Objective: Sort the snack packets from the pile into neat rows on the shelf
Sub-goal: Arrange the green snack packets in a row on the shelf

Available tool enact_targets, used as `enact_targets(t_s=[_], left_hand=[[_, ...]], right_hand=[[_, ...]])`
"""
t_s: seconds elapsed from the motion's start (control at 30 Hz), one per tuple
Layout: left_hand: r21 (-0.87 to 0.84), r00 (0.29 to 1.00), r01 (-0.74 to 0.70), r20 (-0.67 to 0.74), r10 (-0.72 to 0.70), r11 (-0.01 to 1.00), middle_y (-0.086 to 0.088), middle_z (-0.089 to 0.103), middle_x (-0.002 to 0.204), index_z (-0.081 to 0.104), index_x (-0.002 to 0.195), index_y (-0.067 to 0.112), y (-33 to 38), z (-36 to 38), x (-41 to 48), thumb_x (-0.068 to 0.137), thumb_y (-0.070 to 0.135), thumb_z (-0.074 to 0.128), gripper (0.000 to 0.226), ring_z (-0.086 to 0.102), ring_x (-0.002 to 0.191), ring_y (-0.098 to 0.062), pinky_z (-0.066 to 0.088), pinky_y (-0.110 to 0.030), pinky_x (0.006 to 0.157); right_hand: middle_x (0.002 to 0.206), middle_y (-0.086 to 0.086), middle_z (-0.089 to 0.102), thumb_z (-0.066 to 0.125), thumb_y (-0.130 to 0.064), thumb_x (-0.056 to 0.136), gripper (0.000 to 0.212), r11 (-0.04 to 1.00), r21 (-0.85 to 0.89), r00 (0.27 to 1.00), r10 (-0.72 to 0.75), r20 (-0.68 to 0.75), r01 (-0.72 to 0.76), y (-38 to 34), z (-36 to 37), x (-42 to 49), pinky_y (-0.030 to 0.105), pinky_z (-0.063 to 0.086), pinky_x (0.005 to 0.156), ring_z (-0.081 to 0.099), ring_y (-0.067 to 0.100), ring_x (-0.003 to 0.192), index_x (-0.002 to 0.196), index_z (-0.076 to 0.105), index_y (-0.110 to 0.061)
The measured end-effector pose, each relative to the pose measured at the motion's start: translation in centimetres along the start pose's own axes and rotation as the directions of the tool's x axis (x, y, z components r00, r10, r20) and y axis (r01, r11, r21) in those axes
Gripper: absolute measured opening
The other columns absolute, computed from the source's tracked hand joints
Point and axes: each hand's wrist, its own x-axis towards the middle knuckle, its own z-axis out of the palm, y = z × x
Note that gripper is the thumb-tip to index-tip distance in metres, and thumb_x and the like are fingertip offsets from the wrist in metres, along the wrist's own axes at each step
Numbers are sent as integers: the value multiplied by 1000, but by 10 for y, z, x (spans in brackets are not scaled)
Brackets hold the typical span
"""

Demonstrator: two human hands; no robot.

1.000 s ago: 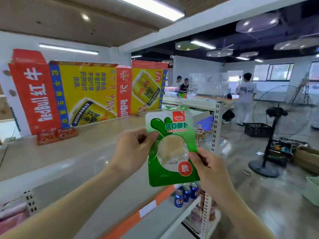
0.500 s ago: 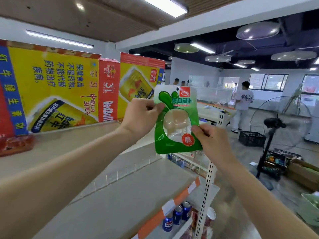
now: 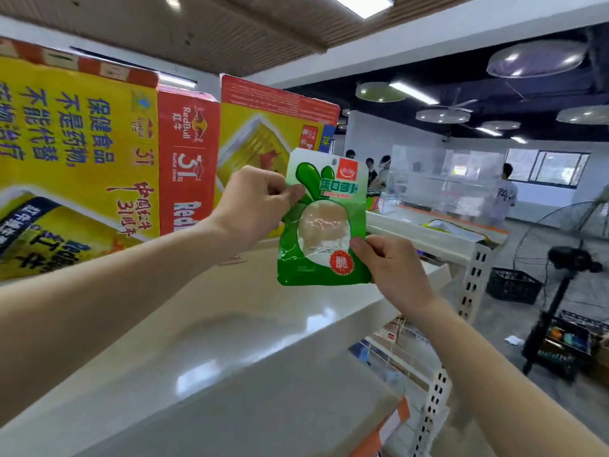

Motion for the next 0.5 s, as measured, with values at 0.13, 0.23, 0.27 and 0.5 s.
enact_targets(t_s=[0.13,0.23,0.27,0.5], left_hand=[[88,998,43,-47,-38,995,-19,57,61,70,77,-4,-20,11,24,94,27,66,36,39,47,-12,32,-22,47],[162,994,71,-88,-57,984,-17,61,63,72,76,-1,-27,22,48,93,28,66,35,46,53,-18,39,-28,51],[167,991,84,-116,-66,982,-17,64,65,73,77,0,-27,26,58,92,29,66,33,49,55,-19,43,-30,53],[209,940,168,-329,-92,963,-9,59,71,75,89,3,-12,59,122,93,33,65,32,46,56,-16,36,-27,53]], right_hand=[[69,15,66,58,-36,97,42,999,-11,996,-40,79,41,22,11,36,38,43,59,60,34,66,74,68,-2],[50,-6,54,58,-31,97,39,990,-106,979,-67,194,89,29,8,70,32,34,55,46,12,51,63,64,-11],[46,-7,48,58,-30,97,42,983,-141,969,-82,232,117,30,6,85,33,34,56,43,10,53,59,59,-14],[45,-9,49,57,-30,98,40,957,-85,899,-226,376,276,32,-40,183,17,35,45,39,1,38,61,62,-16]])
